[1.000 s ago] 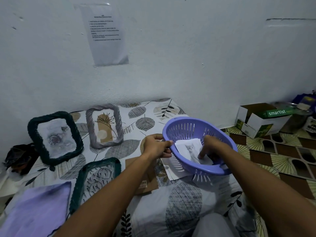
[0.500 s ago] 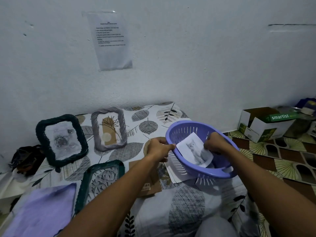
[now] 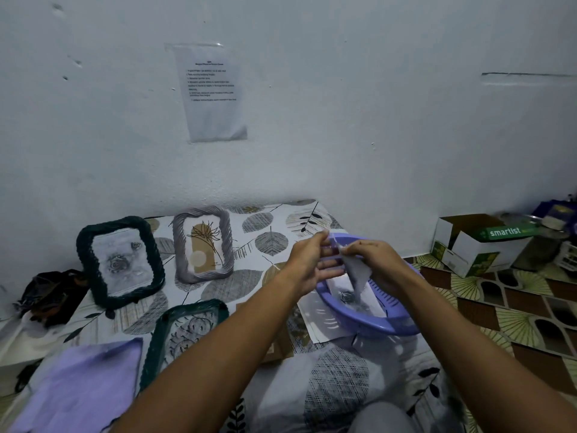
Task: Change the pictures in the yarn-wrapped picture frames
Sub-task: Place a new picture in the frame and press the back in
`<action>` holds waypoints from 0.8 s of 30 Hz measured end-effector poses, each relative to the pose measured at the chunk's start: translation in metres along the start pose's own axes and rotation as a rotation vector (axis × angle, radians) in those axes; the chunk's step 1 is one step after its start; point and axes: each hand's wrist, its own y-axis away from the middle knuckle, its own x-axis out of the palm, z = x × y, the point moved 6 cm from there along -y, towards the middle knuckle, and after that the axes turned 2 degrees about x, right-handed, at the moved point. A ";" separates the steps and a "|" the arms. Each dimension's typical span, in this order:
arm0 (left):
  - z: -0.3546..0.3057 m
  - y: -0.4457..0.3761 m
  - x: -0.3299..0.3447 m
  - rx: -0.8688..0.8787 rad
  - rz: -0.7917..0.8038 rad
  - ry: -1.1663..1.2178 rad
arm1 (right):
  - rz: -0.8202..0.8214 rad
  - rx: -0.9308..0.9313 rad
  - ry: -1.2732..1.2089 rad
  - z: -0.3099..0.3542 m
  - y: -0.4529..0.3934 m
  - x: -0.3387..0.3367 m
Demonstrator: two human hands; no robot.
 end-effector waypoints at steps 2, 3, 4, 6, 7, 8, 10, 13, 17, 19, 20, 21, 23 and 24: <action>-0.005 0.003 -0.003 0.019 -0.016 0.045 | 0.014 0.035 0.021 0.004 0.006 0.009; -0.007 0.004 -0.004 0.034 -0.024 0.051 | 0.009 0.051 0.033 0.005 0.007 0.012; -0.010 0.007 -0.007 0.048 -0.033 0.052 | 0.004 0.055 0.038 0.008 0.009 0.015; -0.015 0.011 -0.014 0.072 -0.052 0.038 | 0.003 0.055 0.044 0.012 0.011 0.022; -0.017 0.013 -0.018 0.080 -0.060 0.025 | 0.003 0.066 0.045 0.013 0.013 0.027; -0.019 0.016 -0.023 0.084 -0.071 0.005 | -0.001 0.081 0.052 0.013 0.014 0.031; -0.024 0.021 -0.035 0.094 -0.099 -0.029 | -0.008 0.092 0.073 0.016 0.015 0.041; -0.033 0.033 -0.057 0.122 -0.137 -0.025 | 0.045 0.070 0.076 0.018 0.019 0.060; -0.043 0.047 -0.104 0.143 -0.191 0.022 | 0.190 0.092 0.031 0.010 0.025 0.100; -0.046 0.054 -0.130 0.149 -0.223 0.024 | 0.173 0.078 0.048 0.006 0.025 0.118; -0.046 0.058 -0.144 0.153 -0.244 0.007 | 0.168 0.073 0.057 0.004 0.025 0.127; -0.048 0.063 -0.157 0.158 -0.259 -0.014 | 0.170 0.074 0.057 0.001 0.026 0.138; -0.049 0.074 -0.180 0.162 -0.299 -0.079 | 0.183 0.088 0.041 -0.005 0.027 0.157; -0.049 0.079 -0.194 0.157 -0.337 -0.115 | 0.192 0.095 0.042 -0.010 0.025 0.168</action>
